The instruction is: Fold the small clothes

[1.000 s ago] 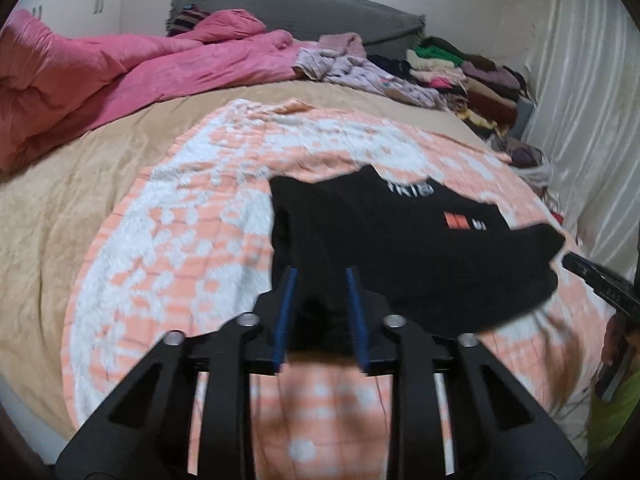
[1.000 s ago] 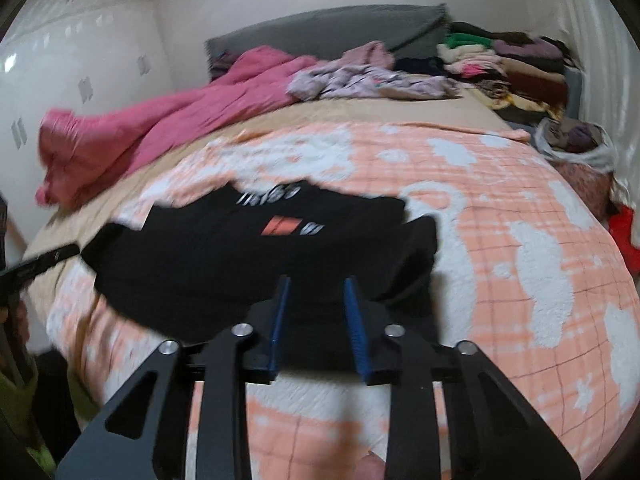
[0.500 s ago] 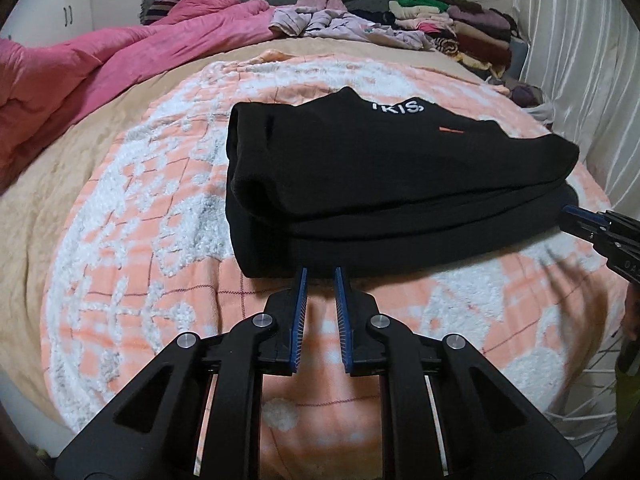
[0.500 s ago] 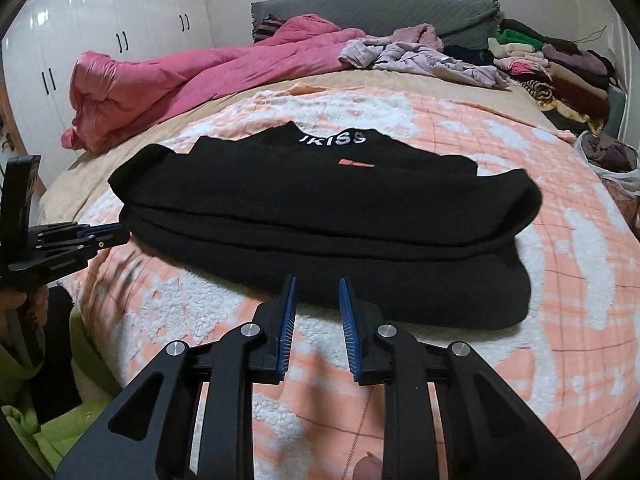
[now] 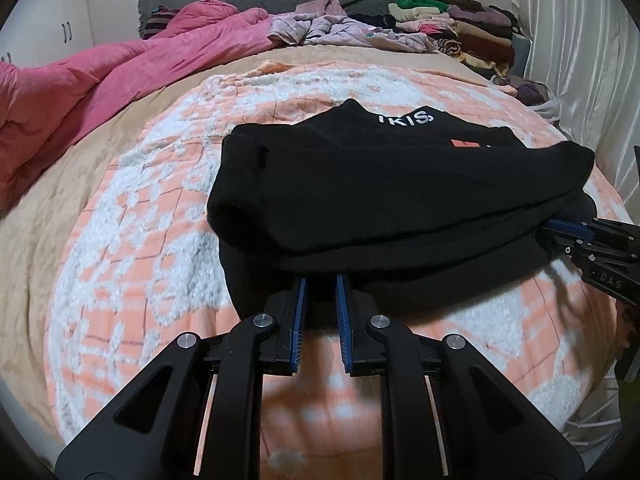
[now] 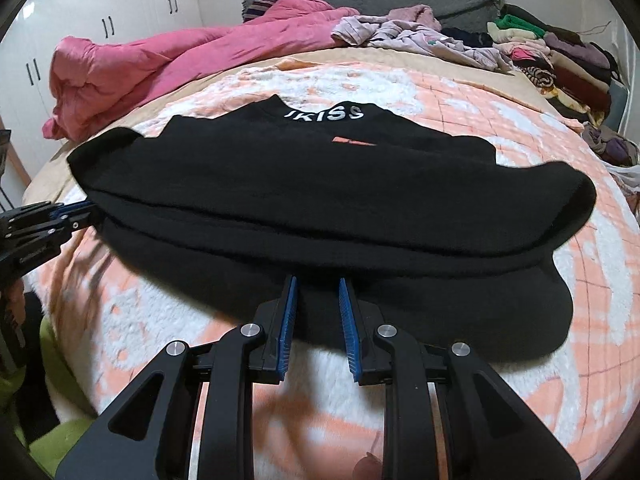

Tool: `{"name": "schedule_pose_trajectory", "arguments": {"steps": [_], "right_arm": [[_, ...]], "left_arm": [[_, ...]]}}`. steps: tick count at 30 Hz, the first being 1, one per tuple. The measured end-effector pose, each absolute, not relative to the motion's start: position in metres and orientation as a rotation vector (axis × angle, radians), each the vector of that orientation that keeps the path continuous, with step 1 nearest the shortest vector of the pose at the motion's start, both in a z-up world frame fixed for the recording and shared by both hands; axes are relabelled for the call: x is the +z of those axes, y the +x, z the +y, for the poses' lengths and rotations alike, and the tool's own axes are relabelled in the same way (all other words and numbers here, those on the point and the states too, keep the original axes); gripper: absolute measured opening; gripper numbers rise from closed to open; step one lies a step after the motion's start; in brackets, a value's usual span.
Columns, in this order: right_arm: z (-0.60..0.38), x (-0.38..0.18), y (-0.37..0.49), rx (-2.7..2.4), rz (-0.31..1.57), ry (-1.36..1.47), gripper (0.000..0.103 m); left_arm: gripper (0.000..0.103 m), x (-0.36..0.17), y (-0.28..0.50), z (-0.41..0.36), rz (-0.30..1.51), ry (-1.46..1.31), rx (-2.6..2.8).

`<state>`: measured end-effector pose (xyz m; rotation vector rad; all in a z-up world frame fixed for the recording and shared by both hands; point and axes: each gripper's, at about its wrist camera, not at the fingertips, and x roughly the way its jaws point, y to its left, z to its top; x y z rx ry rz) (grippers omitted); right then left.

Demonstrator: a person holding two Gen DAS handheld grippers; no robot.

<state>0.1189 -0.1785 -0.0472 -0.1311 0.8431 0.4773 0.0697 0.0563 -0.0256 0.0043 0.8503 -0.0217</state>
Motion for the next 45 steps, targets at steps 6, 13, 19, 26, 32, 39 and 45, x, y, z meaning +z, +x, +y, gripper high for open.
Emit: {"name": "schedule_pose_trajectory", "arguments": {"steps": [6, 13, 19, 26, 32, 39, 45], "right_arm": [[-0.170, -0.044, 0.141, 0.467, 0.830, -0.143, 0.021], [-0.166, -0.027, 0.173, 0.453, 0.798, -0.141, 0.021], [-0.169, -0.016, 0.210, 0.413, 0.794, -0.104, 0.021], [-0.179, -0.006, 0.241, 0.352, 0.785, -0.041, 0.021], [-0.210, -0.001, 0.245, 0.292, 0.768, 0.002, 0.032], [-0.268, -0.016, 0.252, 0.169, 0.816, 0.089, 0.046], [-0.281, -0.031, 0.270, 0.165, 0.878, 0.127, 0.053]], "left_arm": [[0.008, -0.019, 0.085, 0.060, 0.836, -0.020, -0.022], [0.008, -0.011, 0.120, 0.072, 0.837, -0.074, -0.010], [0.008, -0.005, 0.153, 0.090, 0.835, -0.145, 0.011], [0.008, 0.006, 0.178, 0.113, 0.805, -0.233, 0.067], [0.016, -0.003, 0.179, 0.134, 0.805, -0.293, 0.107], [0.048, -0.025, 0.185, 0.149, 0.834, -0.369, 0.112], [0.050, -0.029, 0.187, 0.147, 0.824, -0.371, 0.081]]}}
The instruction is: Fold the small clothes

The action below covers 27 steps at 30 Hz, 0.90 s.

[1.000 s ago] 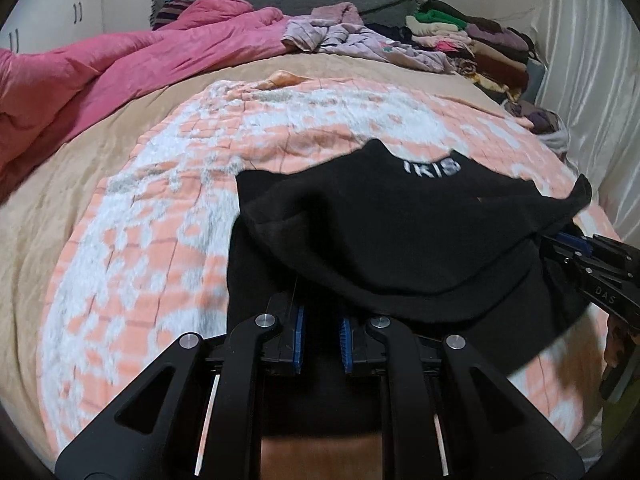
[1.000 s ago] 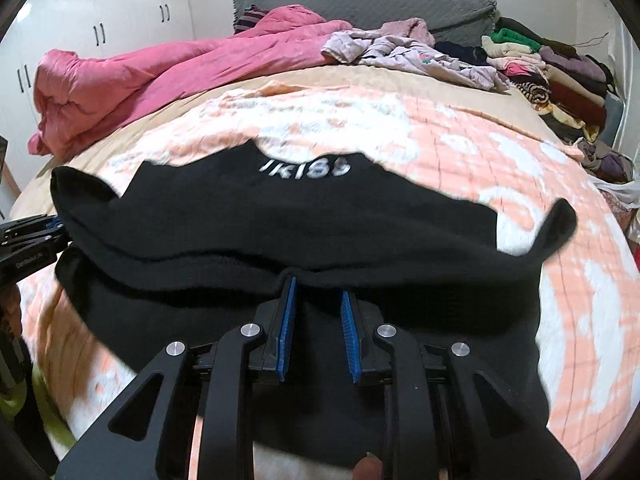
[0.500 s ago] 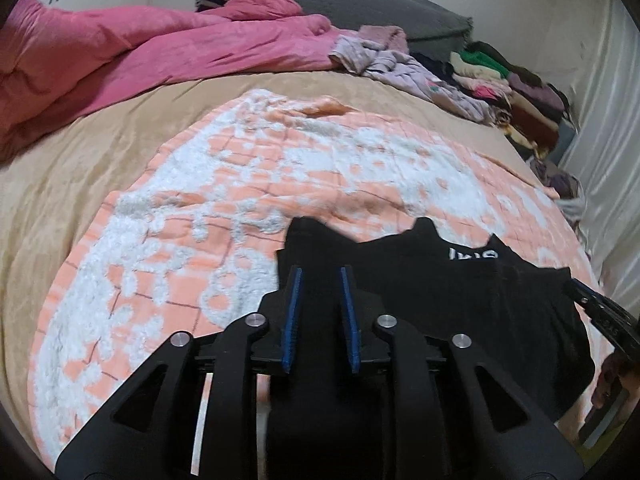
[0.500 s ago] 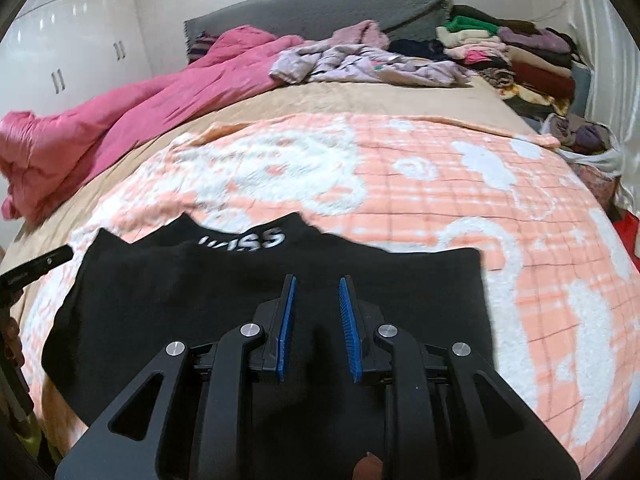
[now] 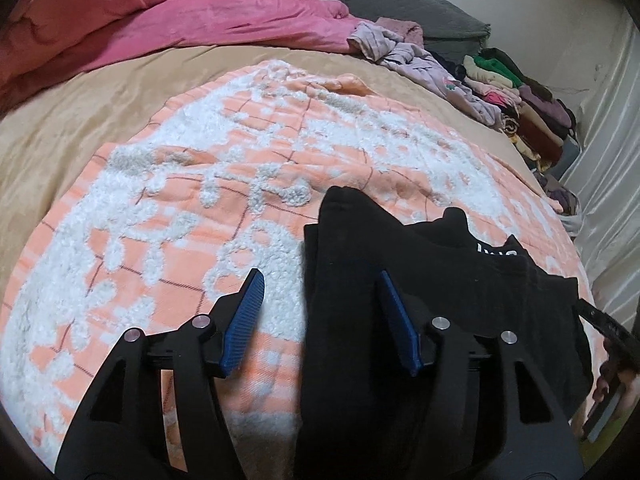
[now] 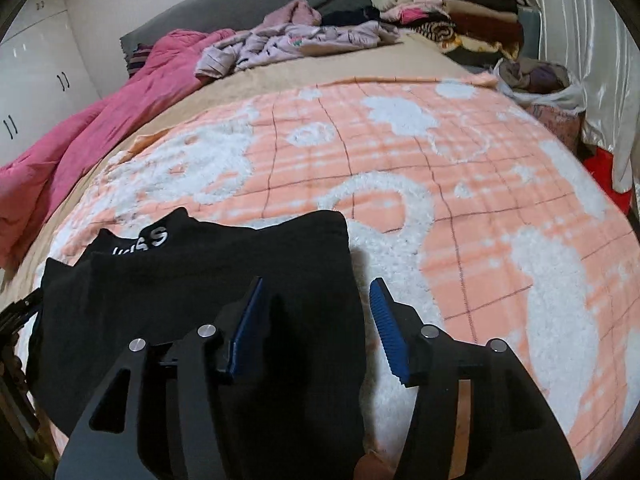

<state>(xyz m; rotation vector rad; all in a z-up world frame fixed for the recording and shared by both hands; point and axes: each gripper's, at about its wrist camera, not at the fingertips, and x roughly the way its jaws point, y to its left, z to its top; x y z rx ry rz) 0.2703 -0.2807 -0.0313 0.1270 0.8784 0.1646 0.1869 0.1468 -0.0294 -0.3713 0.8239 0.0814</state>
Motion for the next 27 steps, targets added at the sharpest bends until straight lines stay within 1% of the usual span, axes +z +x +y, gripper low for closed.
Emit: {"name": "schedule_pose_trajectory", "arguments": {"steps": [1, 3, 4, 5, 6, 7, 8, 10, 11, 13, 18, 21, 24, 27], "right_arm": [[-0.280, -0.035, 0.275, 0.169, 0.889, 0.136, 0.053], [-0.280, -0.039, 0.281, 0.172, 0.899, 0.151, 0.052], [-0.280, -0.043, 0.286, 0.172, 0.907, 0.164, 0.052], [-0.280, -0.045, 0.288, 0.170, 0.912, 0.170, 0.050], [-0.280, -0.048, 0.291, 0.172, 0.917, 0.182, 0.045], [-0.281, -0.049, 0.291, 0.177, 0.920, 0.191, 0.037], [-0.280, -0.049, 0.291, 0.186, 0.919, 0.200, 0.031], [-0.277, -0.047, 0.288, 0.190, 0.898, 0.186, 0.023], [-0.275, -0.044, 0.285, 0.183, 0.880, 0.164, 0.017], [-0.273, -0.038, 0.280, 0.173, 0.846, 0.135, 0.010], [-0.275, -0.010, 0.268, 0.182, 0.720, 0.123, 0.009], [-0.276, 0.002, 0.272, 0.193, 0.688, 0.131, 0.009], [-0.274, 0.001, 0.282, 0.183, 0.692, 0.116, 0.009], [-0.271, -0.020, 0.294, 0.151, 0.760, 0.096, 0.009]], "left_arm": [[0.050, -0.029, 0.186, 0.145, 0.816, -0.366, 0.076], [0.042, -0.028, 0.187, 0.142, 0.808, -0.346, 0.069], [0.029, -0.028, 0.187, 0.141, 0.807, -0.334, 0.066], [0.016, -0.029, 0.187, 0.139, 0.804, -0.320, 0.064], [0.011, -0.029, 0.188, 0.135, 0.799, -0.295, 0.059], [0.005, -0.030, 0.188, 0.132, 0.799, -0.263, 0.058], [0.004, -0.031, 0.188, 0.129, 0.797, -0.244, 0.061], [0.003, -0.030, 0.184, 0.126, 0.777, -0.209, 0.062], [0.003, -0.028, 0.183, 0.126, 0.769, -0.202, 0.061], [0.002, -0.021, 0.178, 0.128, 0.736, -0.202, 0.062], [0.002, -0.001, 0.168, 0.133, 0.655, -0.216, 0.067], [0.002, 0.007, 0.171, 0.134, 0.630, -0.209, 0.094], [0.002, 0.000, 0.181, 0.135, 0.663, -0.207, 0.117], [0.002, -0.019, 0.191, 0.135, 0.731, -0.195, 0.133]]}}
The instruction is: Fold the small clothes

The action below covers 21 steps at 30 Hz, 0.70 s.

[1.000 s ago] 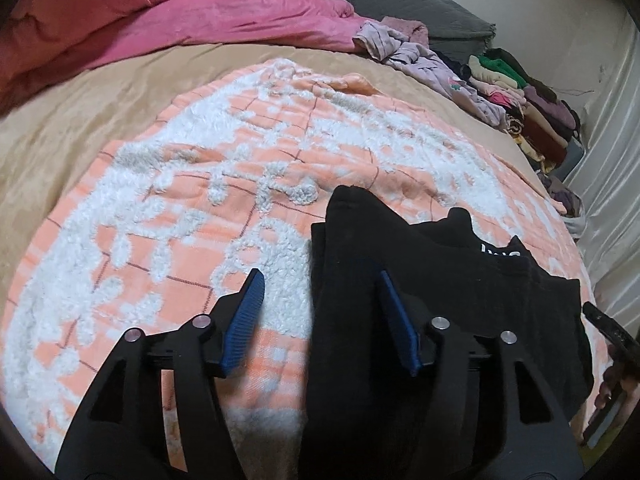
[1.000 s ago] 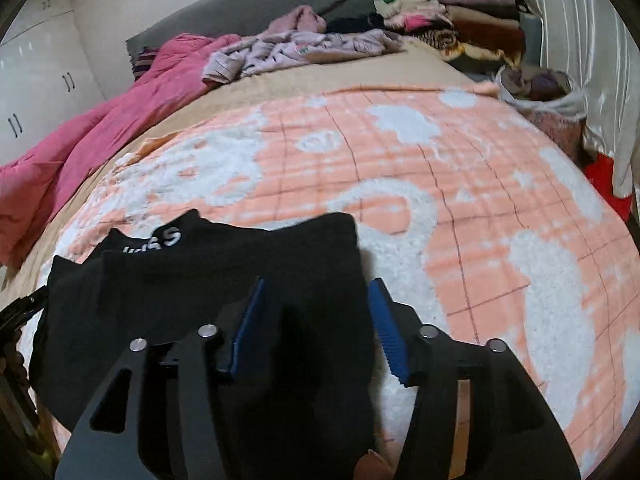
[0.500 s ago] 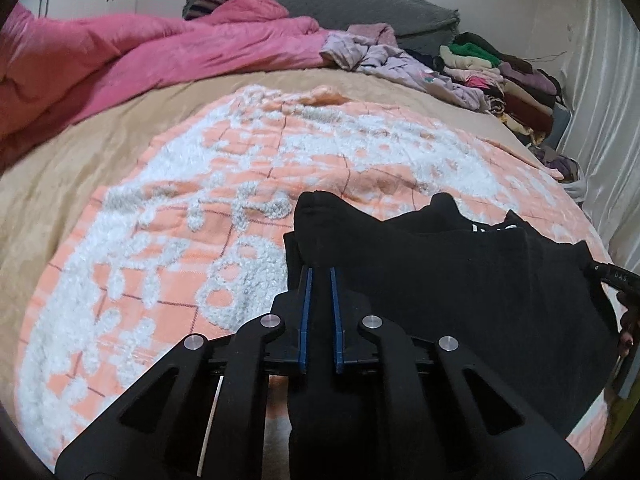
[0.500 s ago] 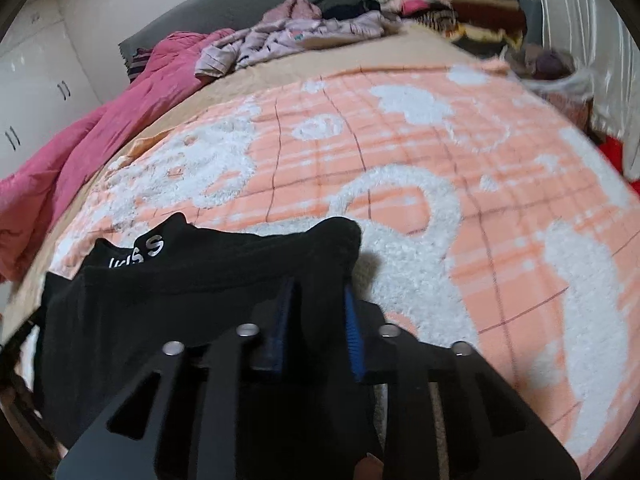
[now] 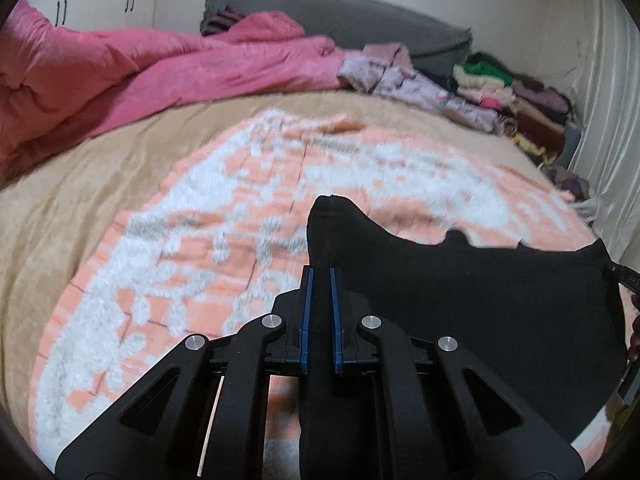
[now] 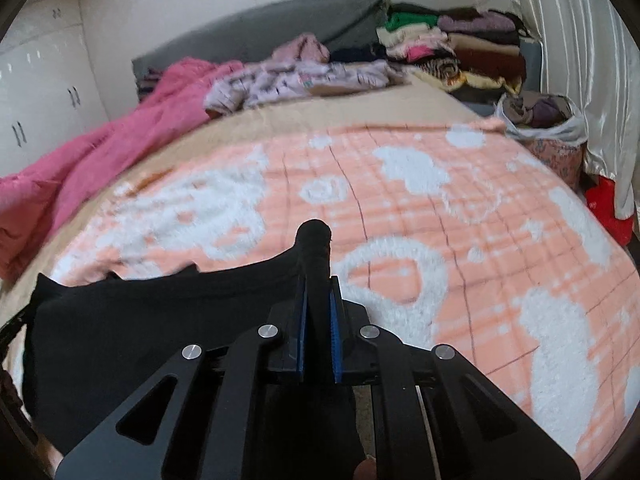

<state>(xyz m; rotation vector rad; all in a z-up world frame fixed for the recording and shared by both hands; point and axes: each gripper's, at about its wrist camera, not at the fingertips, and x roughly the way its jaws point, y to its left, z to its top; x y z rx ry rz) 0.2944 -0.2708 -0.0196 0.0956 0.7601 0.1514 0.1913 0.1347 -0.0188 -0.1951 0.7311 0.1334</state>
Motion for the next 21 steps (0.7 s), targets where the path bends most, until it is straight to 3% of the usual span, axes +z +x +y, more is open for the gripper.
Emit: {"name": "schedule_pose_trajectory", "arguments": {"steps": [6, 9, 16, 21], "right_arm": [[-0.268, -0.052, 0.299, 0.077, 0.841, 0.059, 0.012], [-0.264, -0.052, 0.297, 0.037, 0.838, 0.020, 0.024], [-0.273, -0.041, 0.283, 0.013, 0.824, 0.035, 0.040], [-0.275, -0.029, 0.265, 0.036, 0.797, 0.037, 0.046]], "left_arm": [[0.004, -0.038, 0.195, 0.139, 0.794, -0.206, 0.137], [0.006, -0.039, 0.193, 0.138, 0.789, -0.198, 0.139], [0.018, -0.027, 0.177, 0.144, 0.769, -0.204, 0.159], [0.033, -0.013, 0.162, 0.147, 0.731, -0.209, 0.179]]}}
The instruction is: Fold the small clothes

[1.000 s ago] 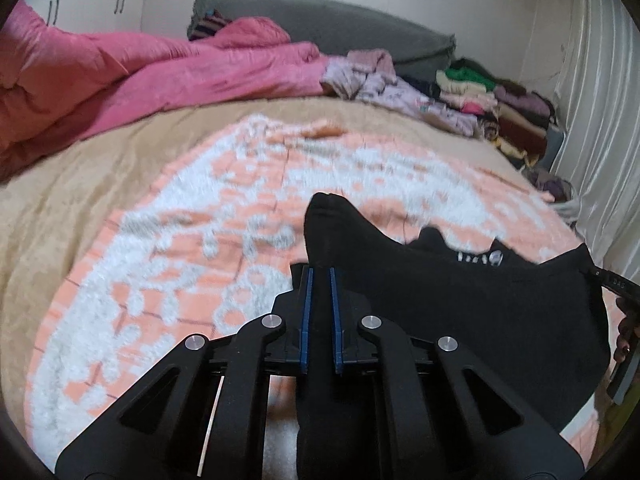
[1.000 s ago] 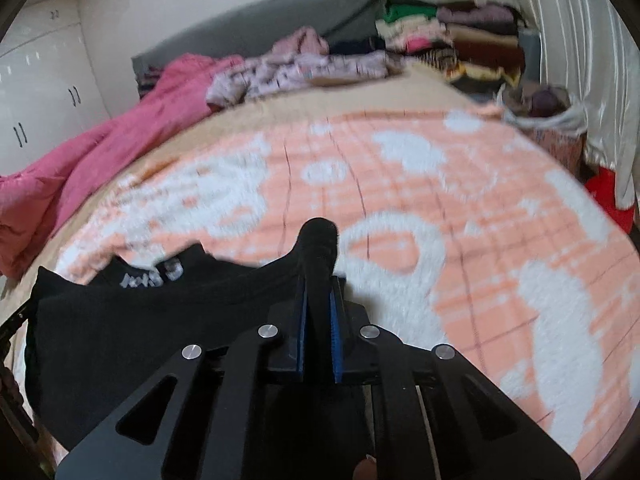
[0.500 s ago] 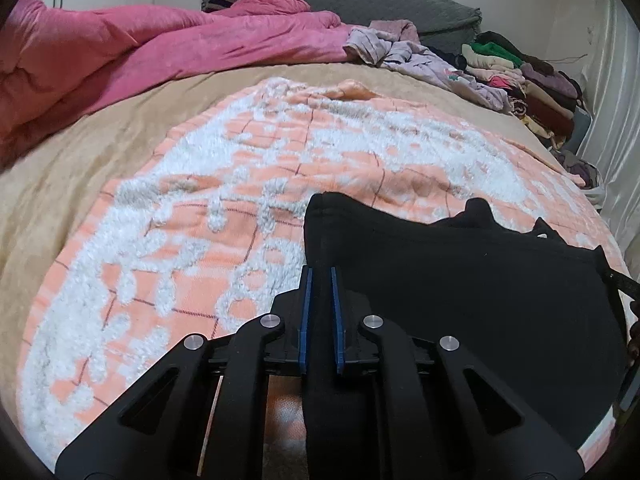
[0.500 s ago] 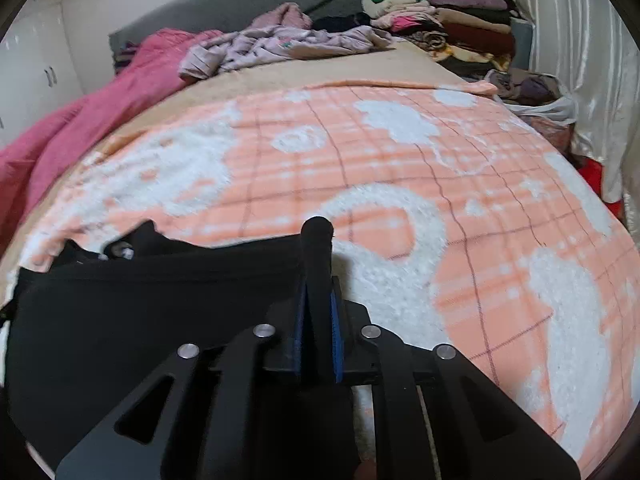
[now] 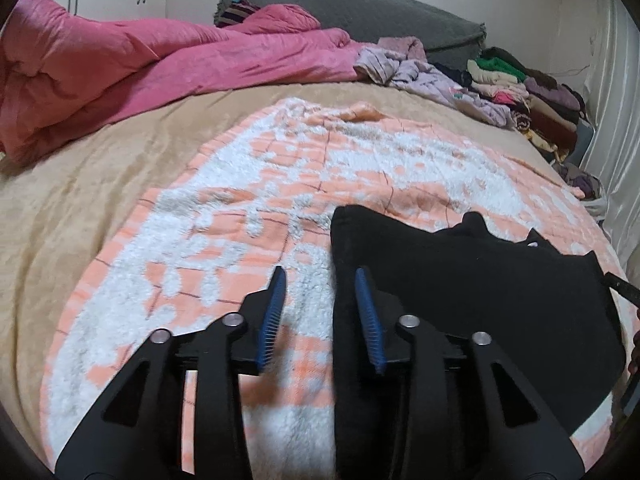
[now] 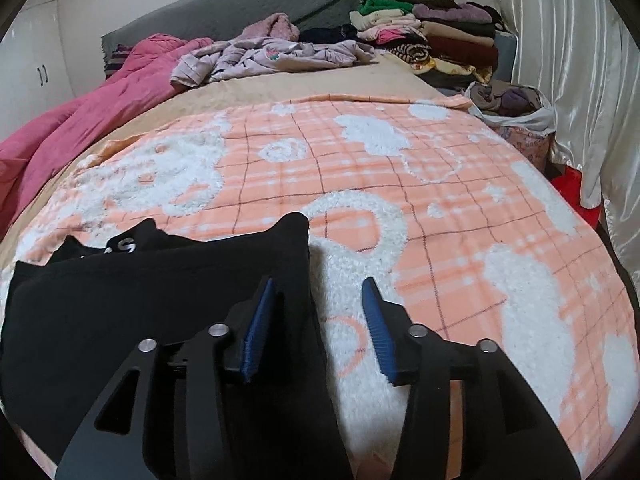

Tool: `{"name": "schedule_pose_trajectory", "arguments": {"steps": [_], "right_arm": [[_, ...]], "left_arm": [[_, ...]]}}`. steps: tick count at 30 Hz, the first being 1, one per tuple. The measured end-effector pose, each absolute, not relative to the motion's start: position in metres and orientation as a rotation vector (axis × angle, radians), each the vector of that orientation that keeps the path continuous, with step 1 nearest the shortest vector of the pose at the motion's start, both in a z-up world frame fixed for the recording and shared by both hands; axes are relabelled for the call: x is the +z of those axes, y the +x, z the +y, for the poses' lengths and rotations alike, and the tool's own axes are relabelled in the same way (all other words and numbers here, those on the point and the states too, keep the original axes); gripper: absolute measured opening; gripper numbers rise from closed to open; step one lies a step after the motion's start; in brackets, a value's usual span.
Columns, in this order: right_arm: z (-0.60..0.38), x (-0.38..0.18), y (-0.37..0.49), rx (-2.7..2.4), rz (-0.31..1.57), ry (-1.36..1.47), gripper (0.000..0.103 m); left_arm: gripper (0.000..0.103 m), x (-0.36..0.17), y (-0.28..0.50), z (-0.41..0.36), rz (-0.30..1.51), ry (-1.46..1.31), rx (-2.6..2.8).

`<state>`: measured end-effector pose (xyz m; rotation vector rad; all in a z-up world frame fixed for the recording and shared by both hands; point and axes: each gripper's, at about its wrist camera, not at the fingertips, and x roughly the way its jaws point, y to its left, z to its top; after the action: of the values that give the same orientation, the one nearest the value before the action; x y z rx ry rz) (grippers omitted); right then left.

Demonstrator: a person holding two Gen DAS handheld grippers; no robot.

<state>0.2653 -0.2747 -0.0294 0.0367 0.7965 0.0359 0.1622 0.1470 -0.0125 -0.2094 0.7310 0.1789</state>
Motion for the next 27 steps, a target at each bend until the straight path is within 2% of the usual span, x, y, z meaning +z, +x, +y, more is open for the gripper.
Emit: {"name": "schedule_pose_trajectory", "arguments": {"steps": [3, 5, 14, 17, 27], "right_arm": [[-0.275, -0.024, 0.257, 0.048, 0.787, 0.039, 0.049], [-0.275, -0.021, 0.248, 0.060, 0.777, 0.047, 0.056], [-0.260, -0.006, 0.195, 0.145, 0.724, 0.025, 0.060], [-0.251, -0.001, 0.181, 0.175, 0.708, 0.001, 0.064], [-0.217, -0.012, 0.149, 0.284, 0.742, -0.080, 0.064]], "left_arm": [[0.036, -0.006, 0.156, 0.145, 0.724, -0.208, 0.186], [0.040, -0.003, 0.152, 0.144, 0.717, -0.211, 0.181], [0.058, 0.007, 0.127, 0.114, 0.709, -0.188, 0.101], [0.060, 0.006, 0.120, 0.101, 0.715, -0.159, 0.077], [0.062, -0.012, 0.107, 0.064, 0.796, -0.065, 0.012]]}}
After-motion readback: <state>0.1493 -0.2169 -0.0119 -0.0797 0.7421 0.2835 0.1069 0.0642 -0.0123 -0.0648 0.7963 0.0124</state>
